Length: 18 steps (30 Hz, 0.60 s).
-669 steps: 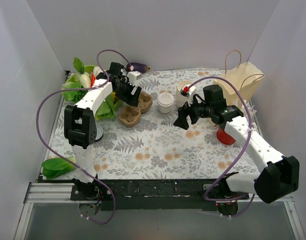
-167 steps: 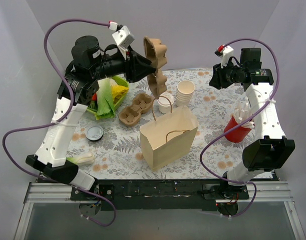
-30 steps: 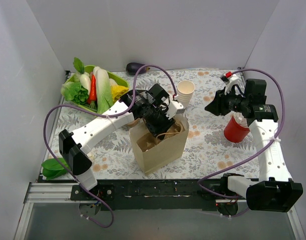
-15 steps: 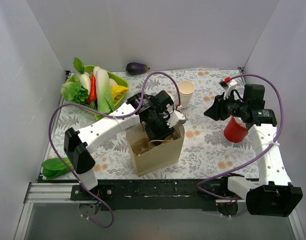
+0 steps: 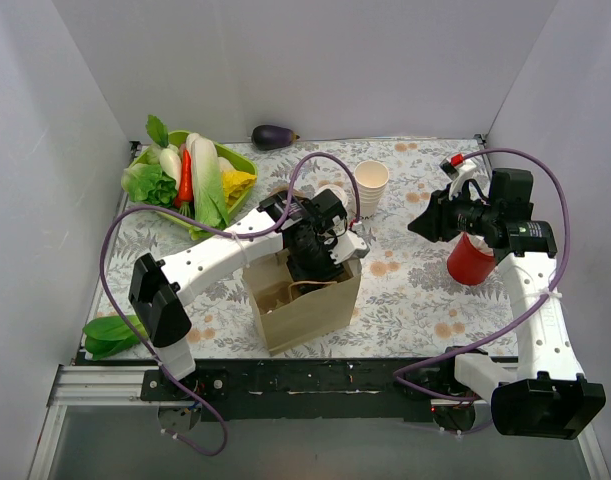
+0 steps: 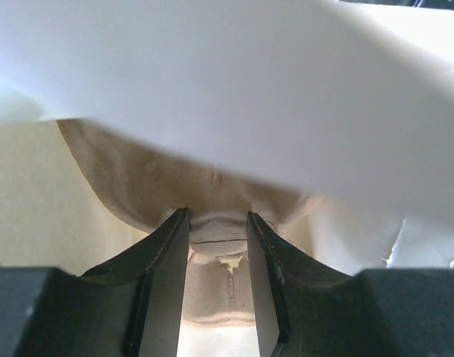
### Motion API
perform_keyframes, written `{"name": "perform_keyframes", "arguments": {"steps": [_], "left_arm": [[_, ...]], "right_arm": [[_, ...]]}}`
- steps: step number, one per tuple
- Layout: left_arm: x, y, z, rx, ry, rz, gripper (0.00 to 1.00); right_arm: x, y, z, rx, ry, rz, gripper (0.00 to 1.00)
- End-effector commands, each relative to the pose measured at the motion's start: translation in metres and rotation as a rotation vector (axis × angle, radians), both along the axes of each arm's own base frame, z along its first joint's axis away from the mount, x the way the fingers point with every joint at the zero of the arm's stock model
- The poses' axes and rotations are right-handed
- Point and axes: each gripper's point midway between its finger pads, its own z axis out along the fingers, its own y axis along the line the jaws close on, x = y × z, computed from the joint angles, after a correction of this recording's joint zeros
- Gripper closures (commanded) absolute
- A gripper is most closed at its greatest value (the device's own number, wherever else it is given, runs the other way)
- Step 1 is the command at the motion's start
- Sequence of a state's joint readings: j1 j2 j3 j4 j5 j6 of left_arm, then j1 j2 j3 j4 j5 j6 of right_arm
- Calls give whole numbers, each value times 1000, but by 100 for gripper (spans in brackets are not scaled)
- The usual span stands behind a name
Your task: Pack the takeout coffee
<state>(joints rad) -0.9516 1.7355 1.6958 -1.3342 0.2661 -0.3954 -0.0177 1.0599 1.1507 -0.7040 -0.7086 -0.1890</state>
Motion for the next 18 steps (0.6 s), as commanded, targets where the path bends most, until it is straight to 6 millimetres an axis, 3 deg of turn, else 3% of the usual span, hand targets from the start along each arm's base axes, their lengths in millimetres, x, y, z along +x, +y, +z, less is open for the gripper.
{"name": "perform_keyframes", "arguments": {"steps": [1,9,18], "left_arm": [[-11,10,2,31,19,-18,100],[-20,14,-7,54,61,-11,100],[-19,14,-2,41,48,-4,80]], "right_arm": [[4,-1,15,-2,-53,1,61],[7,-1,11,-12,-44,5,61],[9,-1,8,-12,-42,8,61]]}}
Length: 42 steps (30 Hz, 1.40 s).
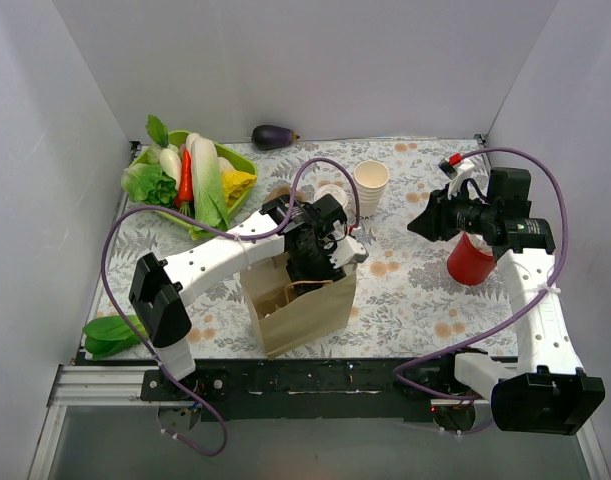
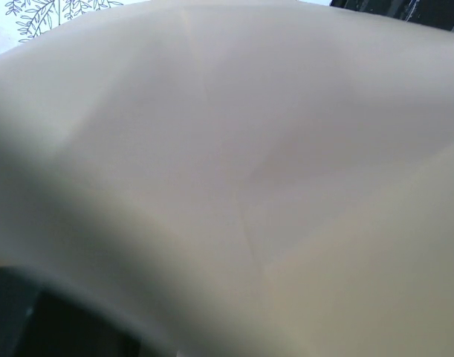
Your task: Pack the takeout coffee
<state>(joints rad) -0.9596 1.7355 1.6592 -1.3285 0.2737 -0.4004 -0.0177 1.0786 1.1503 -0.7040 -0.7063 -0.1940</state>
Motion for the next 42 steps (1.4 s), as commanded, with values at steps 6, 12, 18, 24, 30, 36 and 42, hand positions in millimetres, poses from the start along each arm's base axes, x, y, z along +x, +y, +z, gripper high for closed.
{"name": "perform_keyframes", "arguments": {"steps": [6,12,18,24,30,36,42], "left_arm": [[-12,11,12,8,13,3,59],[-11,11,19,-12,-2,7,41],[-11,9,23,-26,-5,9,39],[-3,-5,50,-121,-56,-34,34],[12,-37,126,-425,-239,-142,18],[33,-44,200,-625,-458,-66,8],[94,30,226,-563,-629,229,5]], "right_arm": [[5,-1,12,-11,-58,9,61],[4,-1,11,-11,-54,11,61],[4,-1,10,-8,-52,8,61],[2,-1,13,-10,-60,7,61],[3,0,15,-5,-58,10,61],[7,0,20,0,-54,8,61],[11,2,18,19,-39,1,61]]}}
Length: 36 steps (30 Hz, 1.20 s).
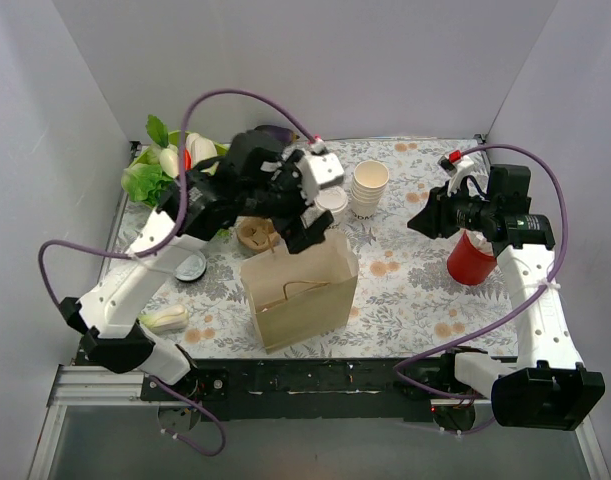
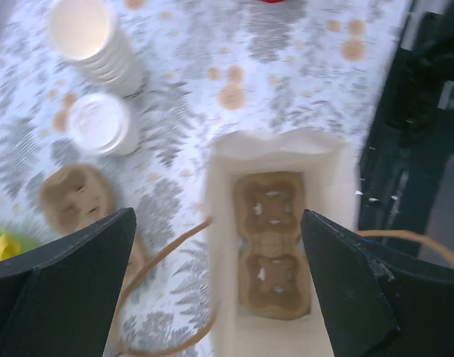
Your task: Pack the takeout coffee
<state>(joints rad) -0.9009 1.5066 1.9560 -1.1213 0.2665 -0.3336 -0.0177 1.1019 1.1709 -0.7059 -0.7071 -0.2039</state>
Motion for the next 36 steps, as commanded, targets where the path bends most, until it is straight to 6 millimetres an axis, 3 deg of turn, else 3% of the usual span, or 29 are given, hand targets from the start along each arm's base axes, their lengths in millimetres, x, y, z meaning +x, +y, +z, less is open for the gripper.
{"name": "perform_keyframes", "arguments": {"steps": [1,4,8,10,12,13,14,18,23,27,28,30,31,33,36], "left_arm": [[45,69,37,-53,-80,276,4],[39,98,40,-24,-57,330,4],[15,116,21,16,13,350,4],[6,122,-6,73,79,356,4],[-6,129,-16,80,97,347,3],[-11,131,-32,107,130,342,4],[-16,133,-36,107,135,333,4],[-20,131,-64,129,181,318,6],[-12,100,-76,89,224,204,14],[-2,77,-75,66,244,126,29],[2,72,-78,72,256,113,42],[6,65,-69,53,238,84,56],[8,62,-68,54,239,75,80],[12,58,-68,62,240,56,94],[17,45,-55,30,222,8,100]], "right_arm": [[6,2,16,26,-35,-7,61],[7,4,16,38,-32,-2,61],[1,18,24,98,-40,109,59],[-6,31,47,160,-83,211,58],[-11,43,65,212,-108,305,57],[-13,51,79,212,-146,349,56],[-12,56,81,214,-148,375,55],[-21,87,85,196,-158,488,51],[-21,108,80,194,-139,526,50],[-14,106,74,169,-120,491,50],[-14,105,74,160,-124,484,50],[-11,101,69,129,-130,456,50],[-13,99,67,118,-137,450,50],[-10,94,63,92,-138,413,49],[-6,85,62,90,-133,377,49]]}}
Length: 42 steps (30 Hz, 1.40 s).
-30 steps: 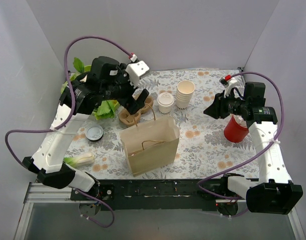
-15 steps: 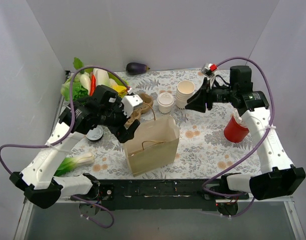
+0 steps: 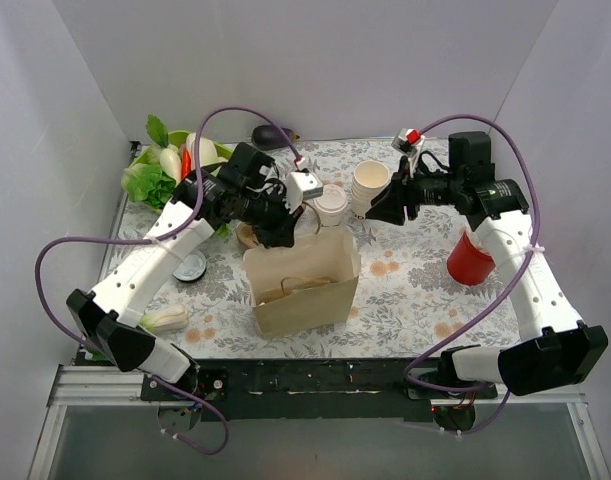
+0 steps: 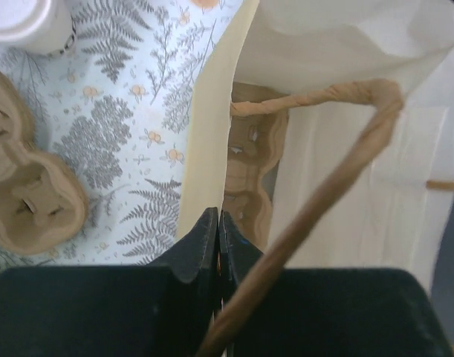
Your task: Pack the takeout coffee
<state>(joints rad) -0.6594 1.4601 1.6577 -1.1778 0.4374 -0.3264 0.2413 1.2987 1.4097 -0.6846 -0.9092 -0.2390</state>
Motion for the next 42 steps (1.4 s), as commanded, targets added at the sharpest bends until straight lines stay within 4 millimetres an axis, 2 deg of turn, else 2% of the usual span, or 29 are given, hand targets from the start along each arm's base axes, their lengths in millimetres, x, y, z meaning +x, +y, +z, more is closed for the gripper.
{"name": "perform_keyframes", "arguments": {"steps": [1,4,5,7,8,12,18,21,26,29,31,36,39,40,42], "left_arm": [[5,-24,53,-138,-114,-108,100],[11,-43,53,-103,-155,-122,100],[1,-58,50,-95,-181,-156,100],[-8,-64,42,-55,-222,-173,100],[-22,-73,23,-37,-213,-212,100],[-44,-83,11,-48,-235,-234,100],[-50,-80,1,-64,-229,-230,100],[-48,-84,8,-90,-246,-219,100],[-39,-93,62,-195,-303,-175,100],[-42,-99,78,-245,-258,-174,100],[-43,-105,73,-249,-203,-176,100],[-28,-114,46,-248,-122,-151,100],[-10,-127,33,-266,-42,-122,100],[-2,-133,23,-258,-9,-112,100],[11,-138,24,-283,41,-80,100]], "right_arm": [[5,-15,10,-16,-61,-69,48],[14,-23,14,-23,-83,-120,49],[18,-28,19,-20,-87,-144,49],[18,-31,23,-13,-91,-154,49],[18,-36,21,-16,-86,-167,49],[12,-45,9,-34,-67,-201,49],[0,-50,-4,-45,-58,-228,49],[-3,-51,-5,-37,-40,-238,49],[3,-57,22,-48,-108,-265,49],[9,-65,31,-51,-120,-307,49],[15,-71,33,-55,-119,-335,49],[38,-98,47,-48,-104,-427,48],[45,-108,49,-33,-80,-450,49],[47,-114,50,-34,-81,-465,48],[48,-120,48,-41,-78,-479,49]]}}
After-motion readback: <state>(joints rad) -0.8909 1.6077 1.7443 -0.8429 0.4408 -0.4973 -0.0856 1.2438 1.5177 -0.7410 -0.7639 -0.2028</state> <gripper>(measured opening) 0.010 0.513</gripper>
